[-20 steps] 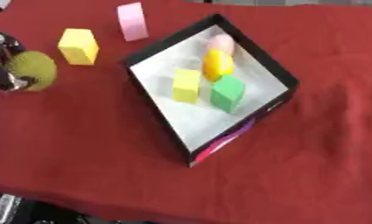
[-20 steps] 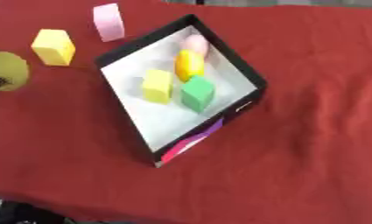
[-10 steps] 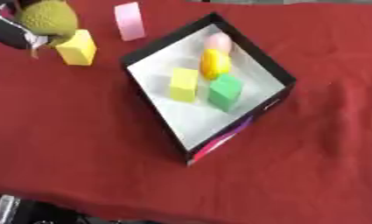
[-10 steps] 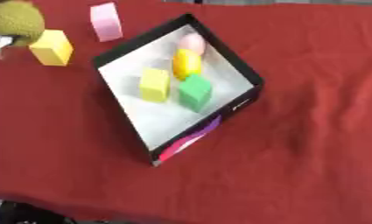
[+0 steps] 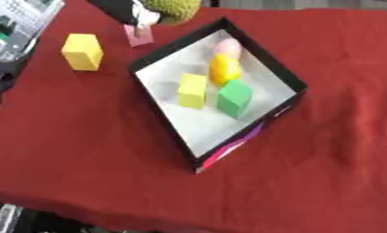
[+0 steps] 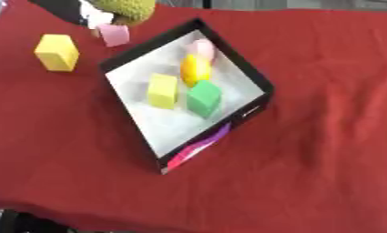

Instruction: Pick up objects on the table and place them in the box.

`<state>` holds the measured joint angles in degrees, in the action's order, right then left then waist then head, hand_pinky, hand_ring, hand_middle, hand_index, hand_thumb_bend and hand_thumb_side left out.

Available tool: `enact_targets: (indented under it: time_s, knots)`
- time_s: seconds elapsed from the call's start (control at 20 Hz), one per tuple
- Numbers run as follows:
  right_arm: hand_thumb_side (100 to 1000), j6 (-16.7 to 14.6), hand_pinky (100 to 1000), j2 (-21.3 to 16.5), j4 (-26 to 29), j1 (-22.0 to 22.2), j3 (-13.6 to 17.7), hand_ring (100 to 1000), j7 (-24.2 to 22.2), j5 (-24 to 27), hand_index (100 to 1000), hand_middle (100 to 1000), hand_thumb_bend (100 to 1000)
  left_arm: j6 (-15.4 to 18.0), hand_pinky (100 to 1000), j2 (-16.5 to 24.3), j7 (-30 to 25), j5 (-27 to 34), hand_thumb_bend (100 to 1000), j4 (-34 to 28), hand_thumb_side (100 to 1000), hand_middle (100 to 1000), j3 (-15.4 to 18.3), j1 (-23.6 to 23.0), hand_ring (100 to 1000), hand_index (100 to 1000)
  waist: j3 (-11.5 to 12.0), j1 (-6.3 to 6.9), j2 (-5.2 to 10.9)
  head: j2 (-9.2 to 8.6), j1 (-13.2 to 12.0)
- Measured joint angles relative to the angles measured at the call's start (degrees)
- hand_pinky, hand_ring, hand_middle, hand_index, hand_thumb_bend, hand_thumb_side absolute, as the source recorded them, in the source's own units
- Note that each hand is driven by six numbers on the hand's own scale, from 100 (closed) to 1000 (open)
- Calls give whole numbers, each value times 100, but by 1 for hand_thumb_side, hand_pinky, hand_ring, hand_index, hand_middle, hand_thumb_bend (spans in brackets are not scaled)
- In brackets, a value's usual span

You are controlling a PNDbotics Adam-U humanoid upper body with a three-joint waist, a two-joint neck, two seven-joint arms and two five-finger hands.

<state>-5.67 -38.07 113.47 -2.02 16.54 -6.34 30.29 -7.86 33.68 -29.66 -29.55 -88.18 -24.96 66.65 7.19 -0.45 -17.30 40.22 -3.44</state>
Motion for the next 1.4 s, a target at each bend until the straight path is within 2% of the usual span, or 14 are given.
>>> enact_targets:
  time_s: [0.3, 0.4, 0.45, 0.5, 0.55, 0.6, 0.65, 0.7, 0.75, 0.85, 0.95, 1.15, 1.3, 1.4]
  knots:
    - [523, 52, 943, 0, 0, -1, 0, 681, -1, 33, 887, 655, 100, 60, 634, -832, 65, -512, 294, 832, 100, 511, -140, 56, 601, 521, 59, -1, -1, -1, 34]
    - [523, 54, 942, 0, 0, 2, 0, 680, 0, 34, 887, 655, 100, 158, 683, -1106, 116, -680, 330, 1114, 100, 564, -144, 53, 645, 612, 92, -2, -1, -1, 67]
    - [523, 54, 942, 0, 0, 6, 1, 680, 0, 34, 887, 655, 100, 216, 738, -1243, 132, -768, 365, 1254, 127, 647, -155, 47, 716, 716, 111, -3, -1, -1, 88]
    - [523, 54, 942, 0, 0, 13, 2, 680, 3, 34, 887, 655, 100, 280, 756, -1378, 148, -856, 376, 1394, 163, 677, -157, 47, 738, 747, 137, -3, -1, 0, 112]
    - [523, 56, 942, 0, 0, 31, 3, 680, 8, 34, 887, 655, 100, 346, 834, -1511, 161, -936, 431, 1531, 346, 790, -156, 47, 826, 855, 164, -3, -1, 0, 136]
    - [523, 56, 942, 0, 0, 56, 7, 680, 14, 33, 887, 655, 100, 414, 856, -1644, 163, -1016, 471, 1666, 415, 815, -149, 47, 850, 876, 195, -2, 0, 1, 162]
    - [523, 57, 942, 0, 0, 65, 14, 680, 24, 30, 887, 655, 100, 480, 882, -1778, 151, -1103, 573, 1803, 568, 836, -131, 48, 874, 897, 226, -2, 0, 2, 189]
    - [523, 59, 942, 0, 0, 85, 23, 680, 33, 25, 887, 655, 100, 542, 883, -1912, 121, -1191, 581, 1938, 583, 837, -118, 48, 875, 898, 262, -1, 0, 3, 220]
    - [523, 57, 942, 0, 0, 107, 33, 681, 39, 22, 887, 655, 100, 607, 889, -2030, 82, -1271, 637, 2073, 680, 842, -93, 51, 880, 905, 284, -1, 1, 4, 250]
    - [523, 41, 942, 0, 0, 134, 37, 681, 56, 14, 887, 655, 100, 747, 890, -2202, -20, -1439, 652, 2327, 725, 845, -20, 51, 883, 906, 308, -1, 1, 9, 294]
    - [523, 31, 942, 0, 0, 157, 39, 681, 67, -5, 887, 655, 100, 914, 884, -2261, -111, -1594, 627, 2482, 730, 841, 116, 46, 877, 905, 326, -3, 2, 31, 323]
    - [523, 9, 942, 0, 0, 223, 74, 681, 91, -54, 886, 655, 100, 1102, 870, -2097, -62, -1619, 515, 2368, 606, 828, 424, 41, 864, 893, 395, 9, 3, 54, 396]
    - [523, -4, 942, 0, 0, 284, 107, 681, 123, -94, 886, 655, 100, 1004, 860, -1766, 114, -1499, 462, 2074, 537, 805, 657, 42, 857, 869, 470, 36, 8, 61, 474]
    - [523, -8, 942, 0, 0, 342, 115, 681, 135, -137, 884, 655, 100, 879, 875, -1513, 209, -1398, 511, 2009, 545, 810, 852, 43, 870, 884, 511, 34, 10, 77, 531]
